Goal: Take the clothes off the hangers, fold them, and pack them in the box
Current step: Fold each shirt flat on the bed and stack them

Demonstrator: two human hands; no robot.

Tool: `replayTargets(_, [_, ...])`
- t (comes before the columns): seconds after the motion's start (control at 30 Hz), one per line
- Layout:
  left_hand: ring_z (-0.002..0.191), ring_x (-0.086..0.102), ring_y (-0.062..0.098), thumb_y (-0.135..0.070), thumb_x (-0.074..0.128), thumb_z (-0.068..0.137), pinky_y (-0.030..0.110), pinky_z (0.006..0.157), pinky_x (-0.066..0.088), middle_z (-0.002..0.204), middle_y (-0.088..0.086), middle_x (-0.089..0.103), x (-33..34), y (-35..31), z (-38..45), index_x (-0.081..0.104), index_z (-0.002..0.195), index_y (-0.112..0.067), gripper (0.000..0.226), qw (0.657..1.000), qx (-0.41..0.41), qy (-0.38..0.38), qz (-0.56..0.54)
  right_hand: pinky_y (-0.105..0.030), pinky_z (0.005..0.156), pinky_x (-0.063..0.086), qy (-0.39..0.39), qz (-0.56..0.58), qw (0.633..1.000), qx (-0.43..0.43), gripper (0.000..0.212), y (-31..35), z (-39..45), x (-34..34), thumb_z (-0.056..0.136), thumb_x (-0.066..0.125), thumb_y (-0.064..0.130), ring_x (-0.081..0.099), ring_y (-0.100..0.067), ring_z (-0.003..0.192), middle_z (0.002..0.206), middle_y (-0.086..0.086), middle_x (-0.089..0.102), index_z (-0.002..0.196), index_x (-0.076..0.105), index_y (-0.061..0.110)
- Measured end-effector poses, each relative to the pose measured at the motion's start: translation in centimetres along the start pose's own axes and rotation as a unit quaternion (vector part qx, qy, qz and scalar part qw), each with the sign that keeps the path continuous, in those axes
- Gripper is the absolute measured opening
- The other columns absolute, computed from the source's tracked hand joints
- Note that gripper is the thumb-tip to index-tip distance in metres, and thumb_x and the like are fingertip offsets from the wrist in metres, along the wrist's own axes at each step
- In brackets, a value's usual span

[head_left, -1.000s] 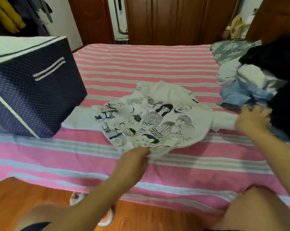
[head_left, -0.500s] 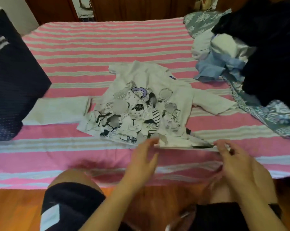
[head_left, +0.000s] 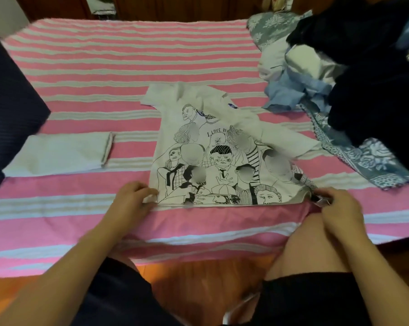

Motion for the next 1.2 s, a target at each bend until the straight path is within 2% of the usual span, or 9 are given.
replayTargets(0.23, [0.078,0.069,0.032,-0.010,0.059,0.101,0.032,0.066,0.049,0.083,0.011,0.068,-2.6,0.6,1.0,0.069,0.092,-0.002,0.016,0.979,-0.158,-0.015,-0.124,-0.038,0.079,0.053,-0.103,0.082,0.991,0.016,0.015,0.4,1.7,-3.9,0.097,0.062,0.017,0.069,-0.031,0.087,0.098,-0.007,0.073,0.103,0.075,0.013])
replayTargets(0.33, [0.061,0.074,0.027,-0.018,0.038,0.110,0.032,0.055,0.058,0.080,0.016,0.071,-3.9,0.3,0.5,0.055,0.101,0.000,0.026,0.907,-0.287,-0.082,-0.297,-0.047,0.076,0.058,-0.104,0.161,0.981,0.035,0.009,0.5,1.6,-4.1,0.099,0.059,0.021,0.071,-0.028,0.076,0.096,-0.002,0.070,0.096,0.067,0.024])
replayTargets(0.4, [0.052,0.070,0.023,-0.020,0.032,0.111,0.039,0.060,0.058,0.080,0.018,0.071,-4.4,0.5,-0.1,0.051,0.108,-0.002,0.026,0.869,-0.328,-0.123,-0.350,-0.033,0.076,0.059,-0.066,0.178,0.982,0.010,0.007,0.6,1.0,-4.1,0.095,0.066,0.019,0.069,-0.024,0.085,0.095,0.003,0.069,0.092,0.068,0.025])
replayTargets(0.47, [0.055,0.068,0.024,-0.017,0.041,0.108,0.045,0.070,0.056,0.079,0.017,0.069,-4.9,0.7,-0.6,0.052,0.107,-0.003,0.018,0.876,-0.328,-0.135,-0.326,-0.016,0.072,0.050,0.016,0.129,0.990,-0.047,0.015,1.3,-0.2,-4.1,0.091,0.070,0.008,0.064,-0.018,0.088,0.096,0.003,0.068,0.098,0.071,0.021])
replayTargets(0.57, [0.068,0.066,0.029,-0.006,0.055,0.099,0.041,0.068,0.051,0.081,0.016,0.068,-5.5,0.5,-1.4,0.055,0.102,-0.003,0.005,0.913,-0.299,-0.103,-0.259,-0.027,0.083,0.044,0.070,0.027,0.992,-0.099,0.025,2.0,-1.4,-4.2,0.086,0.071,-0.003,0.060,-0.020,0.090,0.100,-0.001,0.064,0.106,0.074,0.013])
replayTargets(0.73, [0.068,0.055,0.027,-0.005,0.042,0.094,0.036,0.059,0.042,0.077,0.011,0.061,-8.7,0.0,-2.0,0.066,0.099,-0.012,0.026,0.868,-0.299,-0.257,-0.301,-0.028,0.070,0.038,-0.132,0.037,0.990,-0.028,0.032,3.2,-1.9,-7.5,0.089,0.052,-0.009,0.054,-0.030,0.083,0.107,-0.019,0.068,0.103,0.077,0.005])
replayTargets(0.87, [0.084,0.063,0.031,-0.015,0.035,0.089,0.043,0.074,0.052,0.095,0.011,0.066,-13.0,0.4,-4.7,0.059,0.085,-0.028,0.027,0.817,-0.271,-0.432,-0.269,-0.037,0.086,0.041,-0.241,0.077,0.967,-0.025,0.040,4.4,-3.7,-9.1,0.094,0.040,0.003,0.054,-0.041,0.100,0.114,-0.029,0.055,0.123,0.067,-0.001])
replayTargets(1.03, [0.098,0.067,0.038,-0.002,0.038,0.095,0.046,0.082,0.061,0.106,0.023,0.064,-10.4,1.6,-6.9,0.060,0.103,-0.007,0.025,0.726,-0.377,-0.357,-0.451,-0.036,0.057,0.036,-0.119,0.197,0.973,0.030,0.042,5.1,-5.1,-6.4,0.100,0.038,-0.003,0.045,-0.027,0.064,0.098,-0.019,0.061,0.130,0.062,0.015])
replayTargets(1.2, [0.074,0.062,0.024,-0.015,0.074,0.091,0.034,0.069,0.051,0.080,0.008,0.067,-8.5,3.3,-8.8,0.066,0.086,-0.011,0.010,0.680,-0.412,-0.254,-0.551,-0.026,0.050,0.052,-0.015,0.475,0.876,0.083,0.042,5.0,-6.3,-5.4,0.093,0.048,-0.007,0.062,-0.015,0.058,0.081,0.000,0.067,0.094,0.075,0.025])
Point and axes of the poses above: each hand's wrist, its own z-axis towards the middle knuckle, its own x-axis out of the palm, y = z × x, the point moved 3 cm from there along z, towards the middle knuckle
